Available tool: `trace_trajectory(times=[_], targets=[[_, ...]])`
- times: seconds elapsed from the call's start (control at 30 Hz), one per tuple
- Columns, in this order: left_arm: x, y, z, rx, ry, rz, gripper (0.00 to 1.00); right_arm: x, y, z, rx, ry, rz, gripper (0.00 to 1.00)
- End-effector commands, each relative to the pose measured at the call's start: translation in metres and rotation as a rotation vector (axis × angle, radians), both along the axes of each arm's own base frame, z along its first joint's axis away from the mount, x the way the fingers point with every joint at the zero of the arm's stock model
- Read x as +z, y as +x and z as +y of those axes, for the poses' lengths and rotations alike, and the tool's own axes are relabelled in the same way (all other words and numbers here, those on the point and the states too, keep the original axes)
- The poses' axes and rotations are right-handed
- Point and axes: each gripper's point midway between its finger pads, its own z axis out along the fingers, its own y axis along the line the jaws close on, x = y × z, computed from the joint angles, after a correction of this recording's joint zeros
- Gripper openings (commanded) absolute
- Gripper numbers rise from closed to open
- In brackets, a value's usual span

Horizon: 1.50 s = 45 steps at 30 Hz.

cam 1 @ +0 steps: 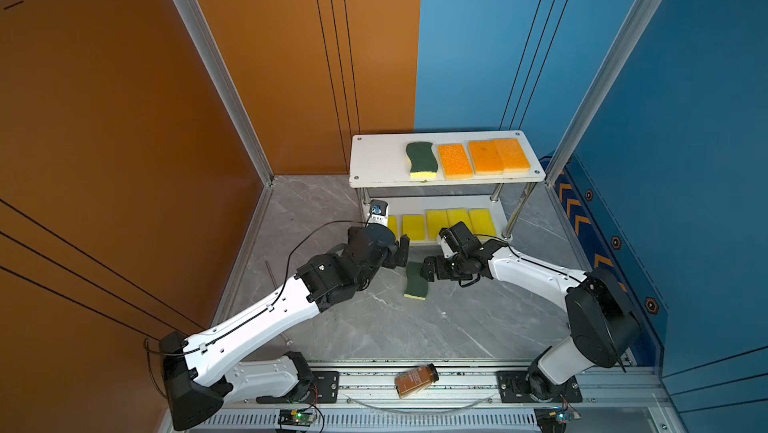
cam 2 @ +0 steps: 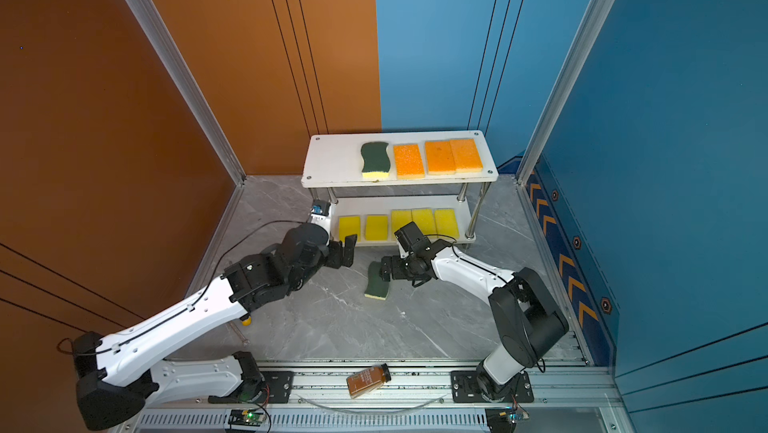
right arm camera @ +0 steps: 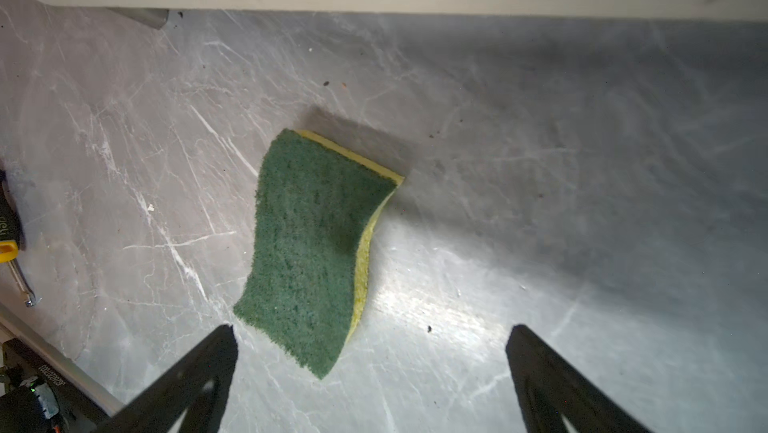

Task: Place and organize the cleaning sponges onto the shelf
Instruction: 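Lower the left gripper to the second green sponge on the table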

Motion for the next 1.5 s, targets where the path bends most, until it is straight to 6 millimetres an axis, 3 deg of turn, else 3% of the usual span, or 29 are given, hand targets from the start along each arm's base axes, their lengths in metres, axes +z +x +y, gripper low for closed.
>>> trace_trajectory(times=[0.0,0.17,0.37,0.57,1.0,1.03,1.2,1.47], targets=[[-0.043,-0.007,0.009,0.067,0.017,0.063,0.98,0.005,-0.004,-0.025,-0.018,-0.054,-0.001,1.00],[-0.099,-0.008,0.015,0.160,0.055,0.161,0.98,0.019,-0.001,-0.048,-0.062,-0.044,-0.023,1.00],[-0.131,0.003,-0.013,0.113,0.090,0.204,0.98,0.023,-0.001,-0.068,-0.119,-0.023,-0.025,1.00],[-0.162,0.004,-0.029,0.155,0.048,0.297,0.98,0.022,-0.001,-0.084,-0.181,-0.016,-0.022,1.00],[-0.199,0.003,-0.077,0.097,0.049,0.365,0.98,0.021,-0.003,-0.106,-0.273,0.010,-0.031,1.00],[-0.193,0.007,-0.085,0.090,0.036,0.358,0.98,0.021,-0.004,-0.107,-0.279,0.011,-0.031,1.00],[-0.196,0.007,-0.089,0.087,0.045,0.358,0.98,0.019,-0.005,-0.109,-0.291,0.019,-0.031,1.00],[-0.217,0.002,-0.104,0.062,0.090,0.430,0.98,0.017,-0.005,-0.110,-0.295,0.022,-0.027,1.00]])
